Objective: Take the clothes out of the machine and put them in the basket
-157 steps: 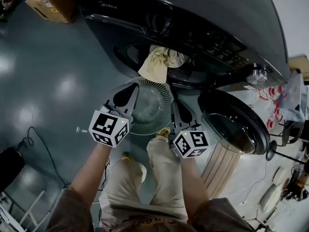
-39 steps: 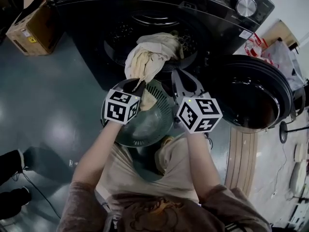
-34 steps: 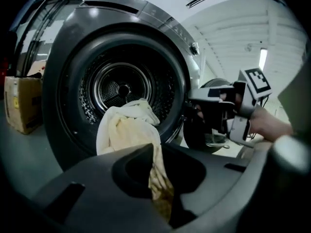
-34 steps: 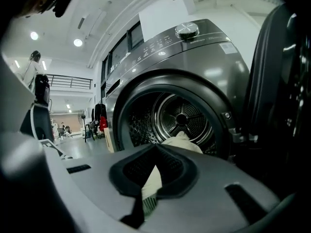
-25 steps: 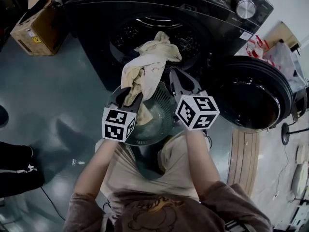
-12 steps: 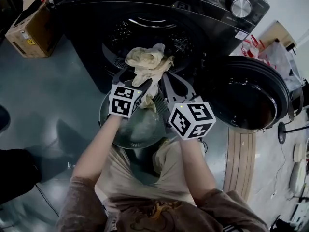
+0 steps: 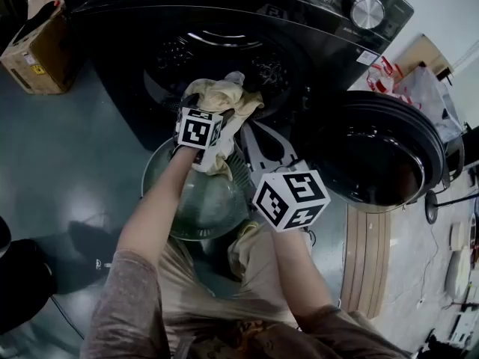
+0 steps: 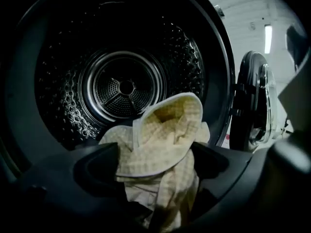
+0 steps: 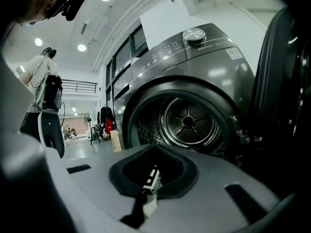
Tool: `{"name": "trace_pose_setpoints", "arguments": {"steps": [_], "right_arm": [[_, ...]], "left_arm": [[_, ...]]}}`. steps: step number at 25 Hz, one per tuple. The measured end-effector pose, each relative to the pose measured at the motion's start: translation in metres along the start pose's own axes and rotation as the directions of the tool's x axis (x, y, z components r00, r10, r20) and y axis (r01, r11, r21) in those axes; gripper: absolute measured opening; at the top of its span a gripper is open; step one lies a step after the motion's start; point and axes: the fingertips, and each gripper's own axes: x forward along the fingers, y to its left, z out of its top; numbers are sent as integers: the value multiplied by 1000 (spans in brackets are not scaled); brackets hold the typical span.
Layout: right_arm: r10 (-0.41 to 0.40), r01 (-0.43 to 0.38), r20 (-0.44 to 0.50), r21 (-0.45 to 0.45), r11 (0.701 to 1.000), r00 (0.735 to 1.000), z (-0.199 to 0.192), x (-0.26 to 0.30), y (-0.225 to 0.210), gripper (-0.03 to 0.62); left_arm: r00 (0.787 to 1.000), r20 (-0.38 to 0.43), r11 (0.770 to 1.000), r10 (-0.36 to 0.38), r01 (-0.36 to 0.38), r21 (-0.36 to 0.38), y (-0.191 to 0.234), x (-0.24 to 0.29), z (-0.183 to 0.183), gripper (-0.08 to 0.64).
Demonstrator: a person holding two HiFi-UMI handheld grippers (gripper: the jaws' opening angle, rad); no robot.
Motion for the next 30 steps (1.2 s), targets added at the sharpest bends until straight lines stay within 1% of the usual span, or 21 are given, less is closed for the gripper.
{"name": "trace_pose_setpoints", "arguments": {"steps": [5, 6, 10, 11, 13, 15, 19, 22, 30], "right_arm": [[-1, 1, 2, 1, 1000, 1000, 1, -2, -1, -3], [-2, 2, 1, 4, 1000, 1000, 1, -2, -2, -3], [-9, 9, -1, 10, 1000, 1000, 0, -3, -7, -3], [-10, 10, -1, 10, 1000, 1000, 0, -3, -8, -2], [-11, 11, -3, 1, 1000, 1000, -1, -2, -9, -3], [-6, 6, -6, -7, 1000, 1000, -3, 1, -7, -3], [1, -1, 9, -9, 1000, 1000, -1, 8, -3, -2], [-2, 3, 20, -18, 1000, 1000, 1, 9, -1, -2], [-3, 3, 26, 0, 1000, 1000, -2, 15, 4, -3]], "left_arm": [[998, -58, 1000, -29, 29, -4, -5, 21, -8, 459], [997, -63, 999, -36, 35, -9, -6, 21, -9, 433], [996, -59, 997, -70, 68, -28, -15, 14, -9, 246], [995, -55, 996, -81, 80, -31, -18, 11, -8, 209], [993, -42, 993, -112, 110, -36, -24, 1, -6, 152], [989, -32, 989, -143, 142, -26, -32, -14, -6, 118], [983, -31, 983, -183, 183, 1, -46, -56, -14, 101], [981, -45, 981, -191, 192, 13, -51, -92, -25, 100], [985, -18, 985, -171, 170, -38, -53, -175, -50, 100]]}}
